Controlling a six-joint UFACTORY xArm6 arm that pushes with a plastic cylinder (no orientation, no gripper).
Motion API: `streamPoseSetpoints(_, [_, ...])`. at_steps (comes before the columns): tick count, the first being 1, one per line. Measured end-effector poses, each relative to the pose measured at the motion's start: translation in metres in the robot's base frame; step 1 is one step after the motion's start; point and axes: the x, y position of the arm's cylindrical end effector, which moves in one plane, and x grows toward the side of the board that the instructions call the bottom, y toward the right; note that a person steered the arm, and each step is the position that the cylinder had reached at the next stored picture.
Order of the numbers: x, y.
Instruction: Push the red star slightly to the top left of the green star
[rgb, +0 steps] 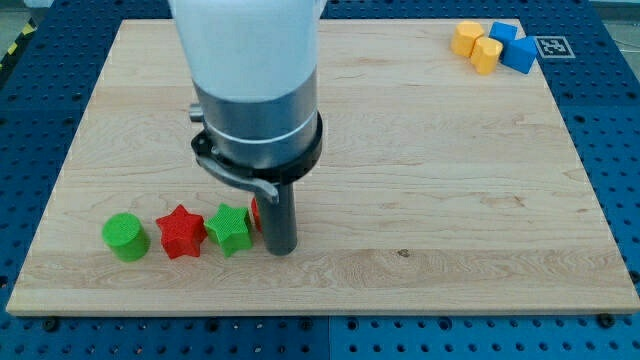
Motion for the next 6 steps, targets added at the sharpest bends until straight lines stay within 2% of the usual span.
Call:
streamPoseSetpoints(1, [0.0, 0.0])
streamPoseSetpoints(2, [0.055, -0.009])
streamPoseSetpoints(3, [0.062, -0.024])
streamPoseSetpoints(4, [0.061, -0.08])
streamPoseSetpoints(5, [0.05, -0.109])
streamPoseSetpoints(6, [0.026, -0.114])
